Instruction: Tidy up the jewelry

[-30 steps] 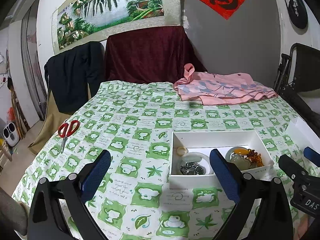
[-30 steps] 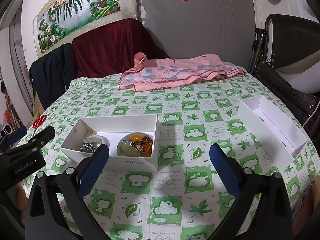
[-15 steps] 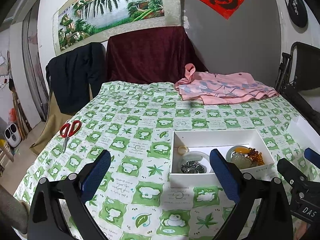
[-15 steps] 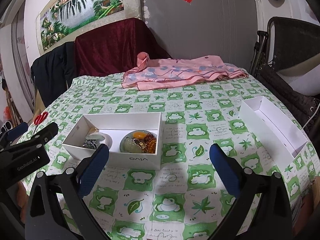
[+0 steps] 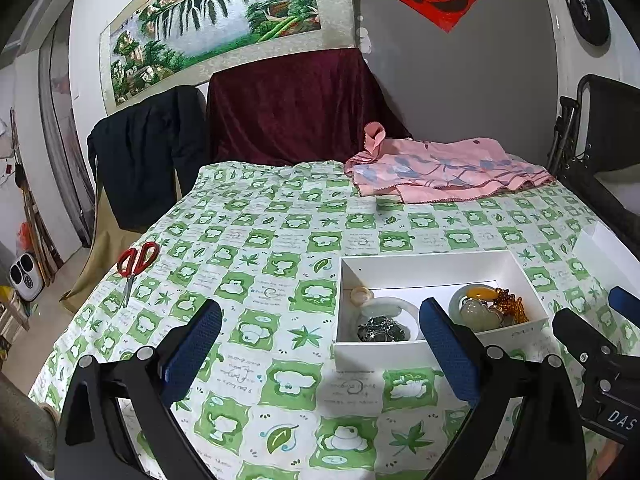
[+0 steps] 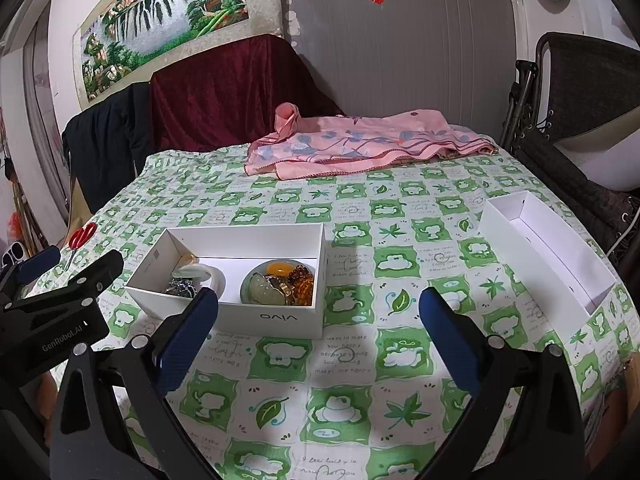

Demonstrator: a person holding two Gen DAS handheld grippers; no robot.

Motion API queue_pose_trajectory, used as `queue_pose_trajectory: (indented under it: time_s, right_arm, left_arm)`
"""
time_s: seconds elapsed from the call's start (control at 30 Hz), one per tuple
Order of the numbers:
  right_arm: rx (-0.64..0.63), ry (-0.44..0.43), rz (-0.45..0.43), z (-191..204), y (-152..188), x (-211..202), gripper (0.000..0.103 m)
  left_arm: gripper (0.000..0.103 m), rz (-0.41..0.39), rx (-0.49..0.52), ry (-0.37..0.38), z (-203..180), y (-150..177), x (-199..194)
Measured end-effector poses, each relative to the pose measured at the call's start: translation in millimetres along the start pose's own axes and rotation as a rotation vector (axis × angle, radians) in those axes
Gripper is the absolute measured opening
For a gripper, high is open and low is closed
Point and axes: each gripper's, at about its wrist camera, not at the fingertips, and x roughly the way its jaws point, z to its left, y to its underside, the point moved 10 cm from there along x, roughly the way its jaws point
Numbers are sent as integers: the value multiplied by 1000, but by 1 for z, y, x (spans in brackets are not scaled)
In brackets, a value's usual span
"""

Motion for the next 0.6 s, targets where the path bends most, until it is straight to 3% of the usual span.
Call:
queue_pose_trajectory:
  time_s: [0.6]
  right_arm:
    - [-1, 6, 28, -1, 6, 7, 96]
  left_arm:
    - [97, 17, 18, 4, -5, 3, 4]
